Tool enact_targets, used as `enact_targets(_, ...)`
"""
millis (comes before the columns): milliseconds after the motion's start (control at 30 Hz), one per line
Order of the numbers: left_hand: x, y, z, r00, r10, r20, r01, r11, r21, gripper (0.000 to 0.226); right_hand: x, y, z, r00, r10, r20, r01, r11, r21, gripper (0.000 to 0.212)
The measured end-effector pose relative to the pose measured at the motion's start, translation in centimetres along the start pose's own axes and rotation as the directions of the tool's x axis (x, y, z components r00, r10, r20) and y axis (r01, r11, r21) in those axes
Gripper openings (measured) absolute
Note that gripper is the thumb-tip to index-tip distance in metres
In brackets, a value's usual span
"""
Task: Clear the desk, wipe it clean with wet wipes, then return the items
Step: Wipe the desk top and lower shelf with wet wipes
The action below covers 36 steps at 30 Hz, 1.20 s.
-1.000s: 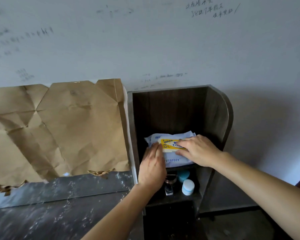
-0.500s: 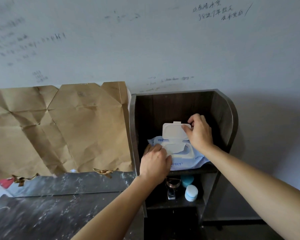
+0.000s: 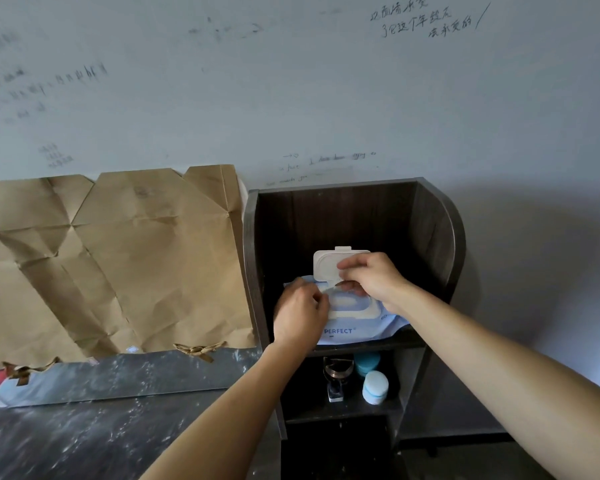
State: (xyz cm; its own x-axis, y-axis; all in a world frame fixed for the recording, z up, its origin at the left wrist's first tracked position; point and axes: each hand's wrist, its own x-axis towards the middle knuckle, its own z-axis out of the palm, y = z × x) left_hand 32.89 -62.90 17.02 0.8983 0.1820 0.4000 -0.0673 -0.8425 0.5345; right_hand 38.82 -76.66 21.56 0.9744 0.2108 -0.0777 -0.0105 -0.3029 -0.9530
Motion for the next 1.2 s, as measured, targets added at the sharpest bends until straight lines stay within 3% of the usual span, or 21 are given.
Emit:
enact_targets(33,0.0,0.0,0.0,1.0,-0.011,-0.006,0.011,1.0,-0.002,0.021,-0.1,0.3,-0.2,1.0,-0.015,-0.007,0.015,0.999,-0.046,0.014)
enact_targets(100,-0.1,0.1,0.1,1.0,-0.009,-0.027,0.009,1.0,-0.004,0.019,-0.2,0.8,-0.9,0.993,-0.12,-0.016,0.11,0.95,-0.294,0.011)
enact_targets(167,0.0,-0.1,0.2,0.999,0.008,-0.053,-0.009,1.0,-0.017,0.016,-0.5,0.7,-1.5,0.974,-0.204,0.097,0.224,0.805,-0.549,0.008)
enact_targets(267,-0.2,-0.6,0.7,0.995,0.041,-0.087,-0.042,0.999,-0.013,0.014,-0.9,0.5,-1.6,0.939,-0.221,0.262,0.343,0.587,-0.733,0.01)
enact_targets(567,-0.7,-1.3,1.7,0.984,0.084,-0.154,-0.093,0.994,-0.053,0.014,-0.4,0.6,-1.2,0.903,-0.263,0.341,0.424,0.407,-0.809,0.007)
enact_targets(800,-0.7,-1.4,1.9,0.983,0.086,-0.165,-0.095,0.994,-0.053,0.013,-0.2,1.8,-0.6,0.9,-0.328,0.288,0.402,0.365,-0.84,0.016)
enact_targets(900,-0.8,-1.4,1.9,0.982,0.09,-0.167,-0.101,0.993,-0.06,0.014,-0.5,1.5,-0.9,0.895,-0.315,0.317,0.429,0.407,-0.807,0.015)
enact_targets(1033,-0.7,-1.4,1.9,0.981,0.091,-0.17,-0.103,0.993,-0.06,0.014,-0.5,1.4,-0.7,0.886,-0.337,0.319,0.438,0.382,-0.814,0.012)
enact_targets(1200,-0.8,-1.4,1.9,0.983,0.086,-0.163,-0.097,0.993,-0.063,0.014,-0.3,1.8,-0.3,0.842,-0.389,0.373,0.47,0.191,-0.862,0.013)
